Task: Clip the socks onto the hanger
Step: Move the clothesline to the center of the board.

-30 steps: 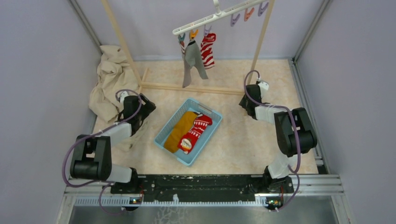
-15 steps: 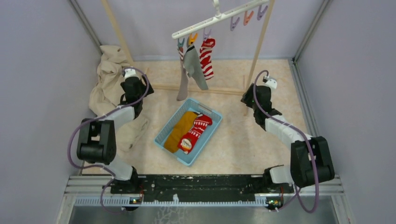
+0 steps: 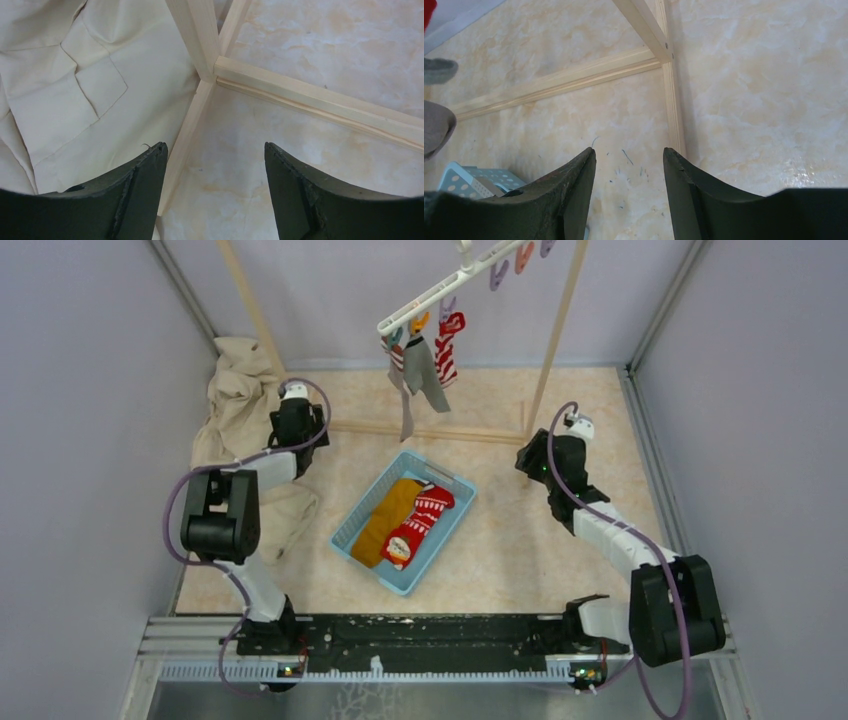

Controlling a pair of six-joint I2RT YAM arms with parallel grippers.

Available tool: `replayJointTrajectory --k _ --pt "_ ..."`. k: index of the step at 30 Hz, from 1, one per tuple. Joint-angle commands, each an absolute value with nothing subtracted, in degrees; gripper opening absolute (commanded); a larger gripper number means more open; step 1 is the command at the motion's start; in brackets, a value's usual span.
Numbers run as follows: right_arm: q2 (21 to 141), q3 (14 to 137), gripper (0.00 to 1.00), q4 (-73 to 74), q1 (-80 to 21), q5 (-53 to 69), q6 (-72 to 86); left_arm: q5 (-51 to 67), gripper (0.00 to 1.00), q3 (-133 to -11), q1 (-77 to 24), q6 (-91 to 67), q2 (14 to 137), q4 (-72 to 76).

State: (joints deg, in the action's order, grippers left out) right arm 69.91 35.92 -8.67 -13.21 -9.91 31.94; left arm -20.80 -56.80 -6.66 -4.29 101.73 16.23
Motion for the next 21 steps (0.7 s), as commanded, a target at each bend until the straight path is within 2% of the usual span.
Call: replayJointTrajectory --k 1,7,11,16,19,21 --pt "69.3 34.8 0.53 -12.5 -12.7 -9.1 31.6 -24.0 0.76 -61.8 -6.7 -5.5 106.1 7.8" --pt "69.5 34.0 0.52 -12.9 -12.8 -9.8 30.9 -26.1 0.75 -66.1 -6.4 -8.3 110.0 0.5" --pt "69.7 33.4 0.52 -13.5 -12.7 -10.2 30.8 -25.9 0.80 -66.9 -4.9 -10.8 111.1 -2.4" --pt "70.4 33.3 0.51 -13.5 -12.7 -10.3 31.0 -25.1 0.80 -66.7 -4.2 -11.9 111.0 -2.7" --pt "70.3 33.2 0.51 -13.5 -12.7 -10.5 31.0 -24.4 0.77 -66.4 -4.1 -11.8 110.8 -2.2" --pt "70.4 33.2 0.51 -13.5 -12.7 -10.8 31.0 -23.5 0.69 -67.4 -4.1 -11.8 111.9 -3.7"
